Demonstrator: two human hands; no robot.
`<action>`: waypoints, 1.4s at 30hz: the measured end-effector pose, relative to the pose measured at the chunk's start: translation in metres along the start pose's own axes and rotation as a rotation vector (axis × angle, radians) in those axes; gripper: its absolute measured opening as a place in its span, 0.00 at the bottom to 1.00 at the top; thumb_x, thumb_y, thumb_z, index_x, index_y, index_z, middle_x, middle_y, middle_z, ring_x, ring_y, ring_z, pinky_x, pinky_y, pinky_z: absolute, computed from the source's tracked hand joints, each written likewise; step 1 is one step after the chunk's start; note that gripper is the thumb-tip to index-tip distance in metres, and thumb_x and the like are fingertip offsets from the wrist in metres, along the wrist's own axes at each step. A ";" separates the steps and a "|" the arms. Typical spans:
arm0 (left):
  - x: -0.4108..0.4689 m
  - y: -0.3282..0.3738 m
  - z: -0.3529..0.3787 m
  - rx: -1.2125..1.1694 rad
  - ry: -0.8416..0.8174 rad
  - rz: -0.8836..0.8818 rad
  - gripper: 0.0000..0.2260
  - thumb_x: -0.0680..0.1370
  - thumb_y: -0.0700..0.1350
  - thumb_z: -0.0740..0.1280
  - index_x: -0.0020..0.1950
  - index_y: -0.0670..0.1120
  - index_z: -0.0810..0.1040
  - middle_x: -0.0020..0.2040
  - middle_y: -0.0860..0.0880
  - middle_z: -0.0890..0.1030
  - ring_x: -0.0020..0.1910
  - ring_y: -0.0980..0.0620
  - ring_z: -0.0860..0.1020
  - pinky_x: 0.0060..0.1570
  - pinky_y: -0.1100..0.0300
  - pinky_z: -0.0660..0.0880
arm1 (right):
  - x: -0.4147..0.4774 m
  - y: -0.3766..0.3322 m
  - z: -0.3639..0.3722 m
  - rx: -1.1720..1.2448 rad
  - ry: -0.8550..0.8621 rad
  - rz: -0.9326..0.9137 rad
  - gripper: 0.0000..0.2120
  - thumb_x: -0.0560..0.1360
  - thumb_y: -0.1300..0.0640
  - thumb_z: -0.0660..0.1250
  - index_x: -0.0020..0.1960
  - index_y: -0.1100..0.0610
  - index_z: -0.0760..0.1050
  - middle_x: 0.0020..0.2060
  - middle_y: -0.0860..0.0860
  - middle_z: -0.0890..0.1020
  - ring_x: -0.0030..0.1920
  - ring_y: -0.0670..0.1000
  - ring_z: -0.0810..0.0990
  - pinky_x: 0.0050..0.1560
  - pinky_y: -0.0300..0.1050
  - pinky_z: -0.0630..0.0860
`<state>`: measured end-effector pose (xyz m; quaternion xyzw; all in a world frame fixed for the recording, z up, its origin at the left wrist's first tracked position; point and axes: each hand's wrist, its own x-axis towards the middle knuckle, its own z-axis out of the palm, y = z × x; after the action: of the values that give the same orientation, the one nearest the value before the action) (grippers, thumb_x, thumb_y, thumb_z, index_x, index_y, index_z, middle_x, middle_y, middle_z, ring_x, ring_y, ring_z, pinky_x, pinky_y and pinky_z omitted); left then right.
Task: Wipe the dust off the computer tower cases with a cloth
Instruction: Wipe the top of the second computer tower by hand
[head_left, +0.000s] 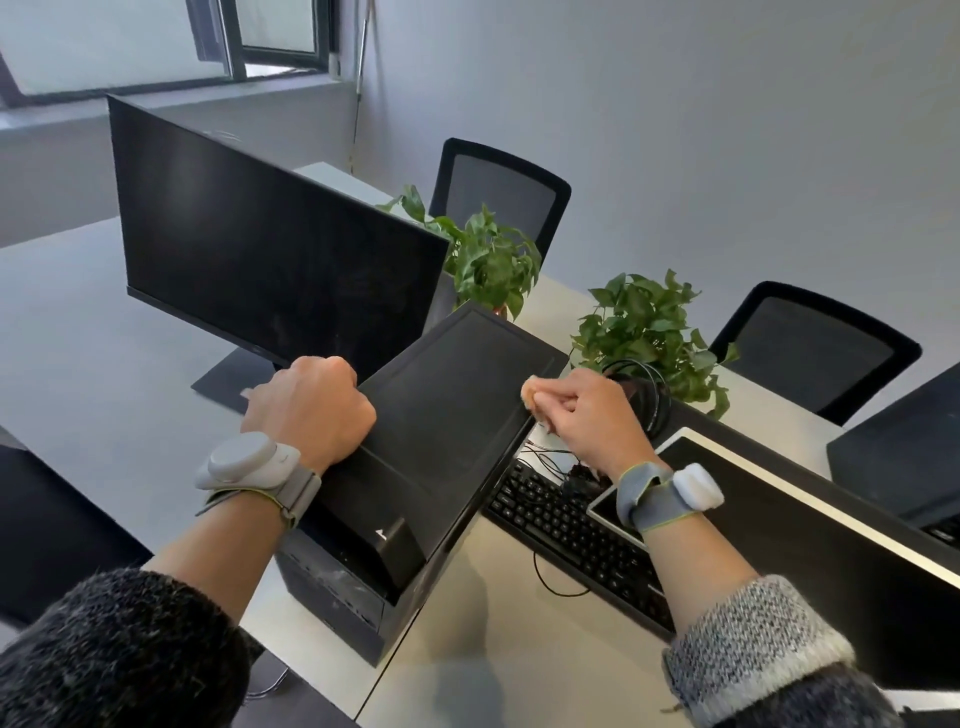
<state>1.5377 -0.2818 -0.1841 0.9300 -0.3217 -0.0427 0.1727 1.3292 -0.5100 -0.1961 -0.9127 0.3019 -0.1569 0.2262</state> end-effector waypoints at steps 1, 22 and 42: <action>0.000 0.000 0.000 -0.005 0.001 -0.003 0.09 0.80 0.45 0.63 0.49 0.49 0.84 0.42 0.50 0.81 0.34 0.54 0.74 0.32 0.60 0.68 | 0.011 0.006 -0.001 -0.052 0.018 0.015 0.08 0.80 0.54 0.69 0.50 0.41 0.83 0.39 0.46 0.81 0.43 0.47 0.82 0.51 0.51 0.82; -0.006 0.008 -0.003 0.048 -0.025 0.003 0.09 0.77 0.46 0.63 0.44 0.50 0.83 0.41 0.48 0.79 0.40 0.41 0.79 0.46 0.47 0.80 | -0.077 -0.073 0.053 -0.148 0.091 -0.280 0.06 0.84 0.56 0.61 0.53 0.47 0.75 0.50 0.46 0.70 0.49 0.50 0.73 0.41 0.55 0.77; -0.003 0.007 -0.002 0.012 -0.025 -0.011 0.10 0.77 0.45 0.62 0.47 0.50 0.85 0.44 0.48 0.82 0.43 0.41 0.81 0.51 0.44 0.82 | 0.094 0.026 0.011 -0.291 0.153 0.152 0.16 0.83 0.54 0.61 0.37 0.47 0.74 0.51 0.55 0.75 0.56 0.62 0.78 0.49 0.53 0.78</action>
<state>1.5316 -0.2839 -0.1801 0.9321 -0.3192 -0.0533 0.1628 1.3938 -0.5836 -0.2045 -0.8958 0.4058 -0.1631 0.0791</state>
